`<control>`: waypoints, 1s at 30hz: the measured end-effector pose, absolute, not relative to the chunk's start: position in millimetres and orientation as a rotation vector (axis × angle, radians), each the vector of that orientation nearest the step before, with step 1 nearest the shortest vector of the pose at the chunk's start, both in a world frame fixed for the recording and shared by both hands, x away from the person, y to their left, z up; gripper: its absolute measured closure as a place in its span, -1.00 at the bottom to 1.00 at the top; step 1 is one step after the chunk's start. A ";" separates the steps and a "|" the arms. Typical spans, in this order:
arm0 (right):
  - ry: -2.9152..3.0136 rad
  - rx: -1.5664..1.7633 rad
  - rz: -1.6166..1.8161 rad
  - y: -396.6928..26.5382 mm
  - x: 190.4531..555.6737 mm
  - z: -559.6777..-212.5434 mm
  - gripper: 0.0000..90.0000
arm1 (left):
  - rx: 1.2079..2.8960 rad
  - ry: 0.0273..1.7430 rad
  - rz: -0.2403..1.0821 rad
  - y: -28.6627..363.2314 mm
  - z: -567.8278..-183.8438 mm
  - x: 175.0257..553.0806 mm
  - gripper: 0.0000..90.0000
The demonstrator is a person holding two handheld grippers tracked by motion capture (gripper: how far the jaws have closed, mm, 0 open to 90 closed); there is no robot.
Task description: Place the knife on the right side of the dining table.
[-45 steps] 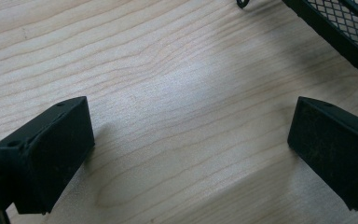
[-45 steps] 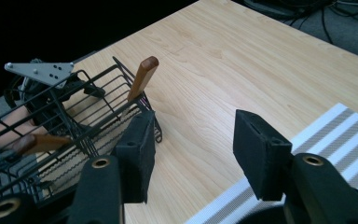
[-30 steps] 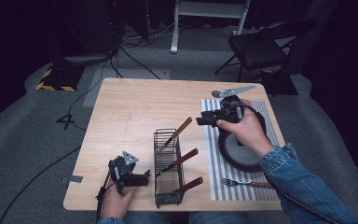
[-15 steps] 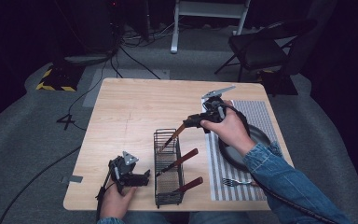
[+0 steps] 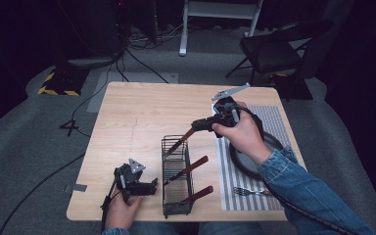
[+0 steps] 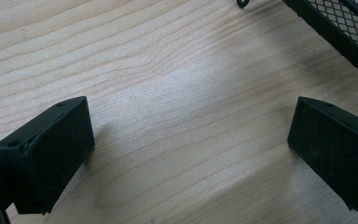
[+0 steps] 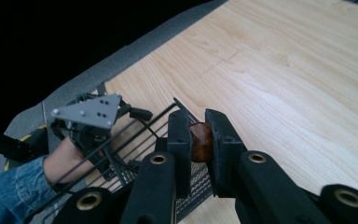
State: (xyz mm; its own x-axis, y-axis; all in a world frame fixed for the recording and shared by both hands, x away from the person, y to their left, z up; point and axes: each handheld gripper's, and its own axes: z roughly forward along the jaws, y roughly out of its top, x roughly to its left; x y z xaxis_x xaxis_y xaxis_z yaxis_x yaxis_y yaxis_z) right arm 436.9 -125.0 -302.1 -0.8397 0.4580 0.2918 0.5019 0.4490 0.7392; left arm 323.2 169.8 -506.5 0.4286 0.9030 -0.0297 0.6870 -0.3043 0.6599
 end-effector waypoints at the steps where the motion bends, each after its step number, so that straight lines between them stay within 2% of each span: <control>1: -2.629 -0.877 -1.378 -126.7 436.8 -298.5 0.81 | 2.086 1.335 0.468 169.8 -506.5 323.2 -0.99; 10: -2.568 -0.935 -1.459 -154.0 437.8 -269.1 0.81 | 2.088 1.330 0.467 169.6 -506.5 324.2 -0.99; 19: -2.513 -0.984 -1.573 -199.3 432.9 -228.2 0.81 | 2.085 1.331 0.466 169.1 -506.6 324.7 -0.99; 30: -2.500 -1.154 -1.655 -246.7 454.0 -219.0 0.81 | 2.084 1.332 0.466 169.1 -506.6 324.7 -0.99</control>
